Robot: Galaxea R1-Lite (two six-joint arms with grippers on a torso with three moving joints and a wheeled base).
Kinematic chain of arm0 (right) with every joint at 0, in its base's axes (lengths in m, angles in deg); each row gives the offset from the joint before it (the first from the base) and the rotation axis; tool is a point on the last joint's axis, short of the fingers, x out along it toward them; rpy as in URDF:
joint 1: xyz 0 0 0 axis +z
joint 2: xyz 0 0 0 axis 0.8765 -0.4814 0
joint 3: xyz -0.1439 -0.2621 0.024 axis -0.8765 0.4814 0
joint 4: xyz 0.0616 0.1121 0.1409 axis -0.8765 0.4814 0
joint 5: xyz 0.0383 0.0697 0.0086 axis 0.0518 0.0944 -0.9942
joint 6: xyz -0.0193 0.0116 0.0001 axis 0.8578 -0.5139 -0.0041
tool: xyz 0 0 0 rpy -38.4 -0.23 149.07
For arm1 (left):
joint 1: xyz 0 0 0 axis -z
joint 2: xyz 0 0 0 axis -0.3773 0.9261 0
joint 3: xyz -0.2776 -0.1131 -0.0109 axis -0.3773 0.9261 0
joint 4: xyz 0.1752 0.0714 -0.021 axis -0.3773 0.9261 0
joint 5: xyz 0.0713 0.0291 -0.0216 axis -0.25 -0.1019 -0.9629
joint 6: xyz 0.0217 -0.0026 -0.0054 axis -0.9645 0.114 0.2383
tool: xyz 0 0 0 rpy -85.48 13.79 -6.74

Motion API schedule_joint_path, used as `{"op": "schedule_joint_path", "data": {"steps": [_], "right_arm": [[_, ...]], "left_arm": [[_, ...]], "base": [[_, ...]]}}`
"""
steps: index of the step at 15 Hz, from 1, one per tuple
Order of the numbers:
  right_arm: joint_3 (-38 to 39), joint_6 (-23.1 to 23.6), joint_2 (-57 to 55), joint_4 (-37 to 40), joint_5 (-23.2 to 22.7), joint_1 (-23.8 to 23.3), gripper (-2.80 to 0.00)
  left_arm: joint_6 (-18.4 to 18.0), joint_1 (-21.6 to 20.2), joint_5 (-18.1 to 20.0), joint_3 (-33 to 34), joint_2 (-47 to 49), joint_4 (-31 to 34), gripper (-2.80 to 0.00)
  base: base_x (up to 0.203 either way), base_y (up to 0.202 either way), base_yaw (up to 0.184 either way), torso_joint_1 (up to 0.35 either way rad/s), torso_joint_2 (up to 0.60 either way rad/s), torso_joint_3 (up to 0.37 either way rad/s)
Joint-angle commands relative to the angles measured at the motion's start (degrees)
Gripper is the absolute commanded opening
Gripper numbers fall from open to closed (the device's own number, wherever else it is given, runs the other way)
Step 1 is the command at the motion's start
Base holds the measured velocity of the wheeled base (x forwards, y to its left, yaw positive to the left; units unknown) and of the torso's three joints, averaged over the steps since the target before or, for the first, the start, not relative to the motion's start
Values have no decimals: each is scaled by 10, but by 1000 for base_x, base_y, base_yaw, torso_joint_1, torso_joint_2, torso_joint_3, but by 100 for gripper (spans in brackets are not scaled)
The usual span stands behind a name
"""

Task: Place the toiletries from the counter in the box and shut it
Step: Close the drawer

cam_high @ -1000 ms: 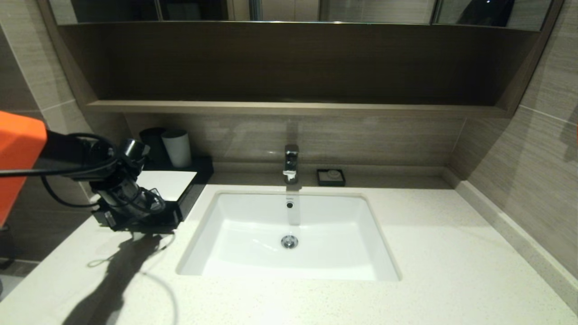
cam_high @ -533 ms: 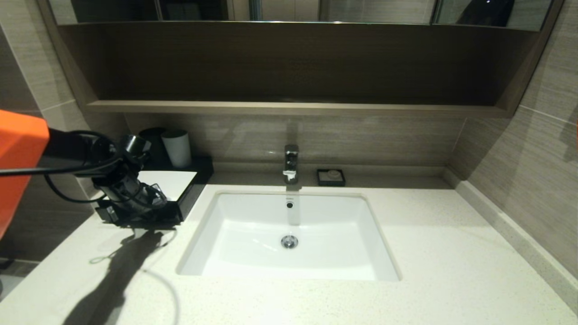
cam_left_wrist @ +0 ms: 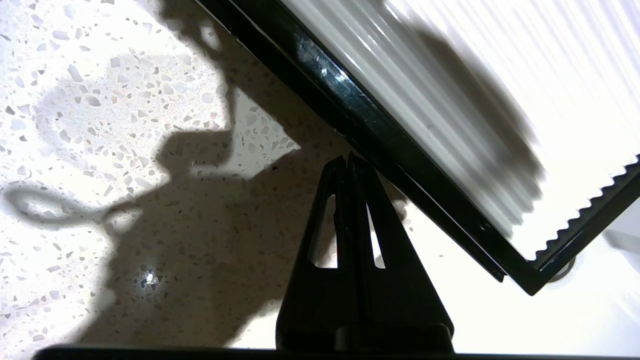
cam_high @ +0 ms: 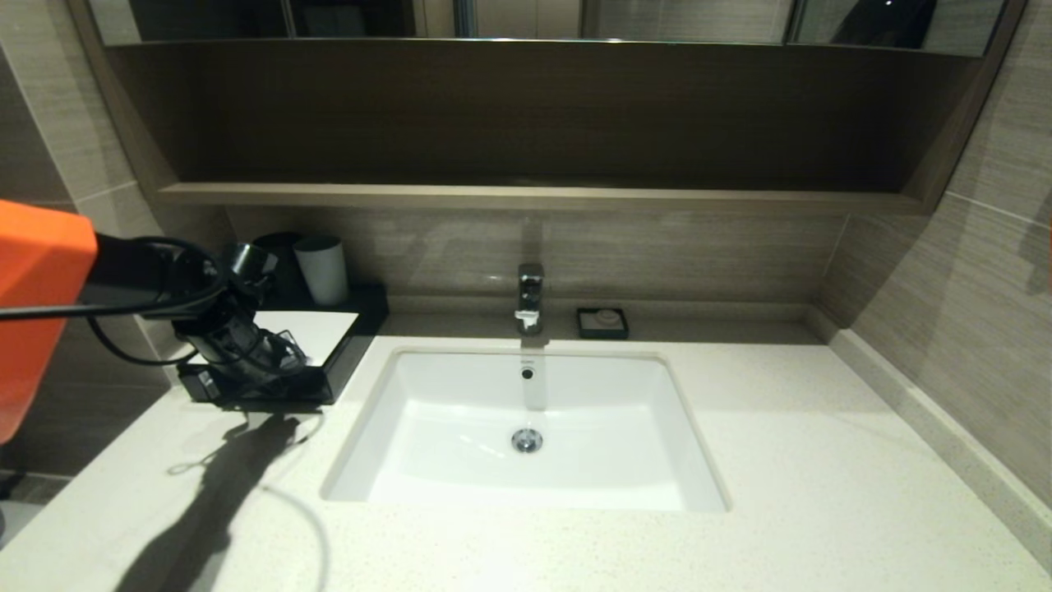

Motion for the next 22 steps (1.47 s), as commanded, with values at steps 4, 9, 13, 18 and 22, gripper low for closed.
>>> {"op": "schedule_joint_path", "data": {"steps": [4, 9, 13, 18, 22], "right_arm": [[1, 1, 0, 0, 0, 0, -280], [1, 0, 0, 0, 0, 0, -280], [1, 0, 0, 0, 0, 1, -280], [1, 1, 0, 0, 0, 0, -280], [1, 0, 1, 0, 0, 0, -280]], "left_arm": [[2, 0, -1, -2, 5, -3, -280], [2, 1, -1, -11, 6, -3, -280], [4, 1, -1, -29, 10, 2, -280], [5, 5, -1, -38, 14, 1, -280], [6, 7, -1, -43, 13, 3, -280]], "base": [[0, 0, 0, 0, 0, 0], [0, 0, 0, 0, 0, 0], [0, 0, 0, 0, 0, 0], [0, 0, 0, 0, 0, 0], [0, 0, 0, 0, 0, 0]]}}
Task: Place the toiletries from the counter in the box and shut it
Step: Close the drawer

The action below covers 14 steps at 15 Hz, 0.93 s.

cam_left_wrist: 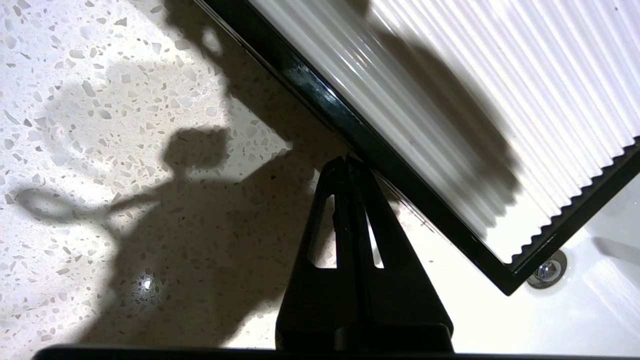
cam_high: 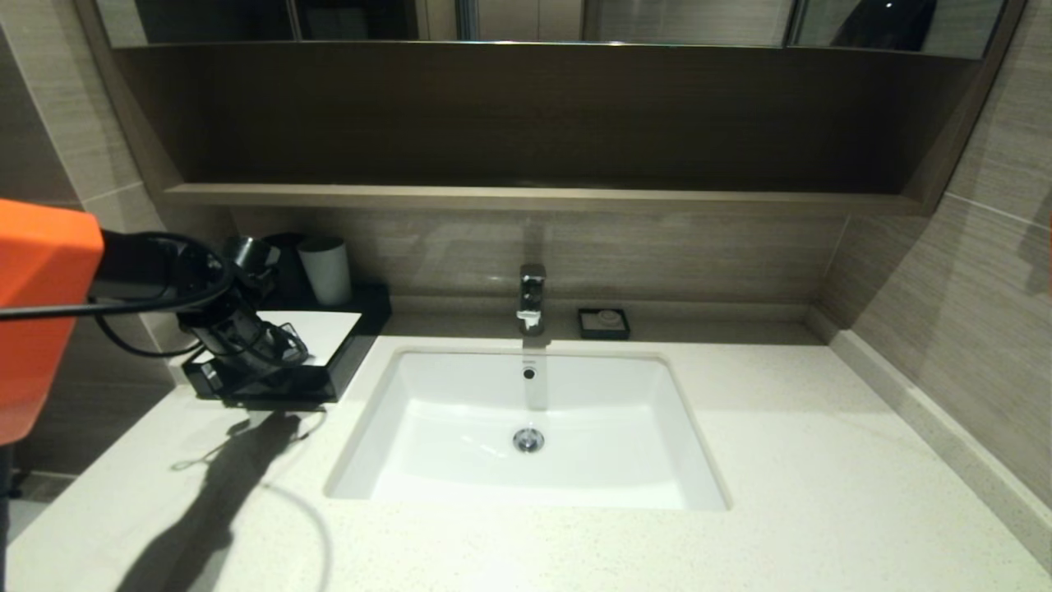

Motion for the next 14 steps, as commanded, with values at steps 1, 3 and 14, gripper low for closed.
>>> {"op": "schedule_joint_path", "data": {"steps": [1, 3, 14], "right_arm": [[1, 0, 1, 0, 0, 0, -280], [1, 0, 1, 0, 0, 0, -280], [1, 0, 0, 0, 0, 0, -280]], "left_arm": [[3, 1, 0, -1, -1, -3, -280], [5, 1, 0, 2, -8, 1, -280], [4, -2, -2, 30, -84, 108, -280]], "base": [[0, 0, 0, 0, 0, 0], [0, 0, 0, 0, 0, 0], [0, 0, 0, 0, 0, 0]]}}
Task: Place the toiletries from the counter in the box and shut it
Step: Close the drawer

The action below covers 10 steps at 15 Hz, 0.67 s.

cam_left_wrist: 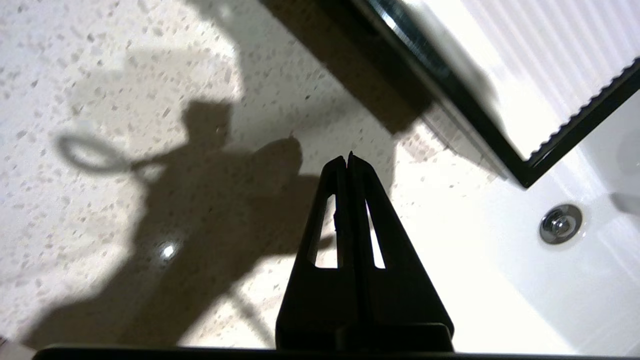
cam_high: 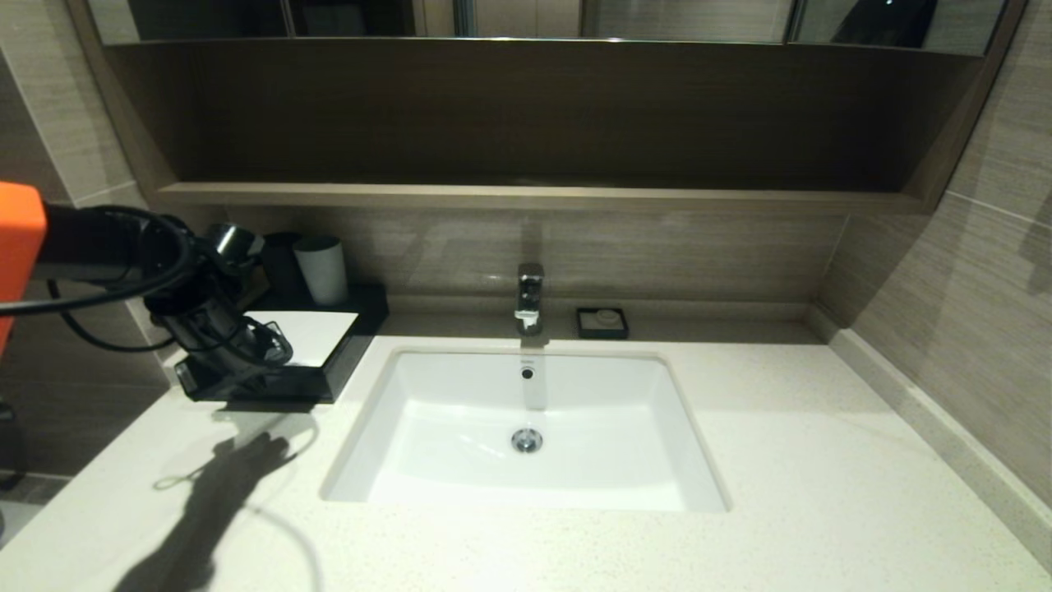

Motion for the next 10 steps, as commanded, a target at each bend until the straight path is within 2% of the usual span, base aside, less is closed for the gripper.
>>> {"op": "schedule_joint_path", "data": {"steps": [1, 7, 10], "right_arm": [[1, 0, 1, 0, 0, 0, -280], [1, 0, 1, 0, 0, 0, -280], [1, 0, 1, 0, 0, 0, -280]], "left_arm": [[2, -1, -1, 18, -32, 14, -280], [-3, 1, -10, 96, -131, 14, -280], [-7, 21, -12, 116, -209, 15, -280]], "base": [[0, 0, 0, 0, 0, 0], [0, 0, 0, 0, 0, 0], [0, 0, 0, 0, 0, 0]]}}
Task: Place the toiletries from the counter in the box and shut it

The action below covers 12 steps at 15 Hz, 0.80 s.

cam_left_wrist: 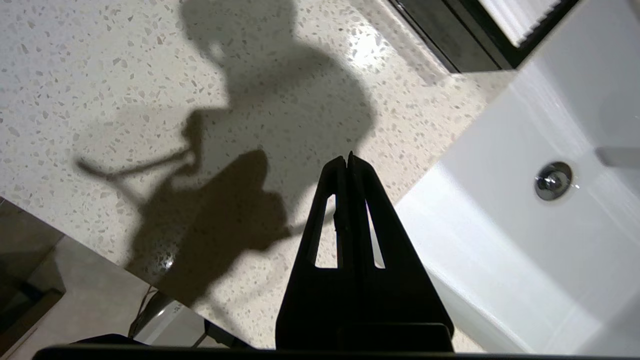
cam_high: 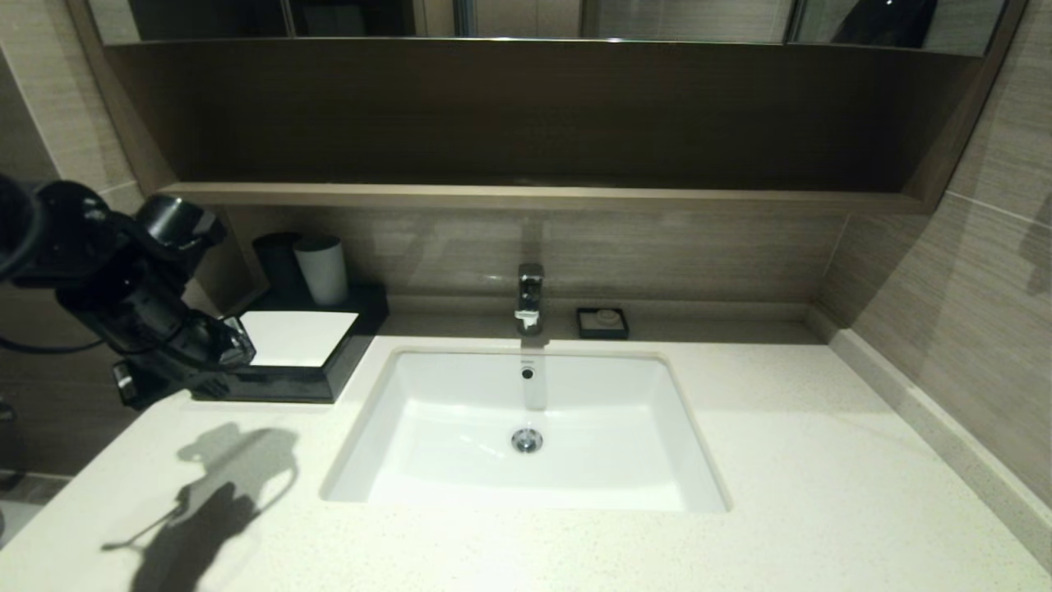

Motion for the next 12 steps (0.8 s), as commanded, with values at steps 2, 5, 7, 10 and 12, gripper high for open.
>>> {"op": "schedule_joint_path", "data": {"steps": [2, 5, 7, 10, 12], "right_arm": [[1, 1, 1, 0, 0, 0, -280], [1, 0, 0, 0, 0, 0, -280], [1, 1, 1, 0, 0, 0, -280], [1, 1, 1, 0, 0, 0, -280], [1, 1, 0, 0, 0, 0, -280]], "left_arm": [[-10, 38, -2, 32, -121, 1, -280], [-34, 86, -41, 103, -200, -19, -280], [-39, 119, -97, 150, -237, -49, -280], [-51, 169, -145, 216, -309, -88, -280], [-71, 182, -160, 261, -366, -102, -280]], "base": [[0, 0, 0, 0, 0, 0], [0, 0, 0, 0, 0, 0], [0, 0, 0, 0, 0, 0], [0, 0, 0, 0, 0, 0], [0, 0, 0, 0, 0, 0]]}}
